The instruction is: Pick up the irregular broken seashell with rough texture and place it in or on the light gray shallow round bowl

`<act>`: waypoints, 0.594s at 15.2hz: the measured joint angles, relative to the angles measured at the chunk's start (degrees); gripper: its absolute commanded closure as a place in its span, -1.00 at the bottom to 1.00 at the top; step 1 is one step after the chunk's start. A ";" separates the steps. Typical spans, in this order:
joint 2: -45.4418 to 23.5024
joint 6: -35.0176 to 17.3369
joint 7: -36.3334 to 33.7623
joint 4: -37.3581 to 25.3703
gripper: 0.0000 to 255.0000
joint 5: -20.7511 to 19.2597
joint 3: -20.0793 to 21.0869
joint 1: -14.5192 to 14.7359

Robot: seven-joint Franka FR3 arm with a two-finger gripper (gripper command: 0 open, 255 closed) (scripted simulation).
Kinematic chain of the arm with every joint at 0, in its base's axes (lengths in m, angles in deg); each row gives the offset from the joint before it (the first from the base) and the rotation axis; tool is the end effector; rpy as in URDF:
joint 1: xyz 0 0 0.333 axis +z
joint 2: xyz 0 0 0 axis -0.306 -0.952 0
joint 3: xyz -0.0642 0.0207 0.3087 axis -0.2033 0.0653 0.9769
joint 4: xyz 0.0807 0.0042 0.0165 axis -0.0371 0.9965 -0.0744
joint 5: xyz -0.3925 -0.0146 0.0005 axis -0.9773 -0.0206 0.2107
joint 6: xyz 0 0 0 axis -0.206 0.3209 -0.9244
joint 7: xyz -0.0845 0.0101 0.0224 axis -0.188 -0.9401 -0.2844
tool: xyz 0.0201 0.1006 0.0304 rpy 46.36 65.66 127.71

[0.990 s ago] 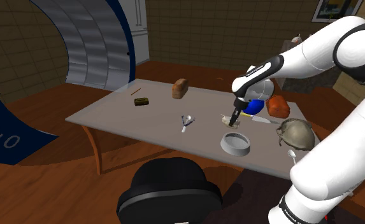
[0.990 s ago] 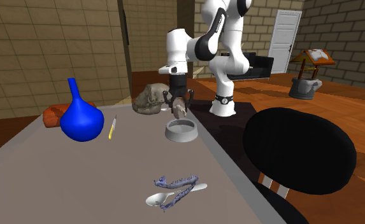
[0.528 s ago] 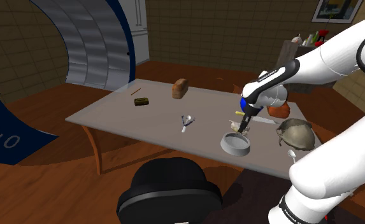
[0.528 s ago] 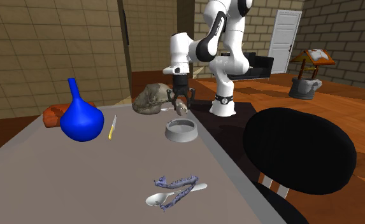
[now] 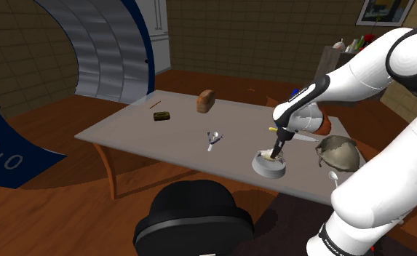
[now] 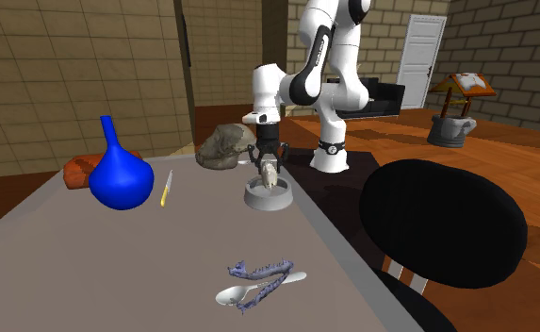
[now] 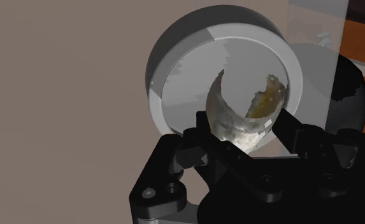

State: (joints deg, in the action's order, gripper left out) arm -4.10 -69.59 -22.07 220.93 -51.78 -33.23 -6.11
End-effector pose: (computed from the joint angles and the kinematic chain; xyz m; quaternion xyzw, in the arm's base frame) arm 0.3285 -0.2507 0.2817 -0.9866 -0.1356 -0.0884 0.0219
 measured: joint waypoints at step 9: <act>-3.31 -3.29 2.81 0.23 1.00 3.33 -0.37 0.99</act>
State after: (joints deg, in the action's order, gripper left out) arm -7.41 -72.88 -19.26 221.16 -48.45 -33.60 -5.12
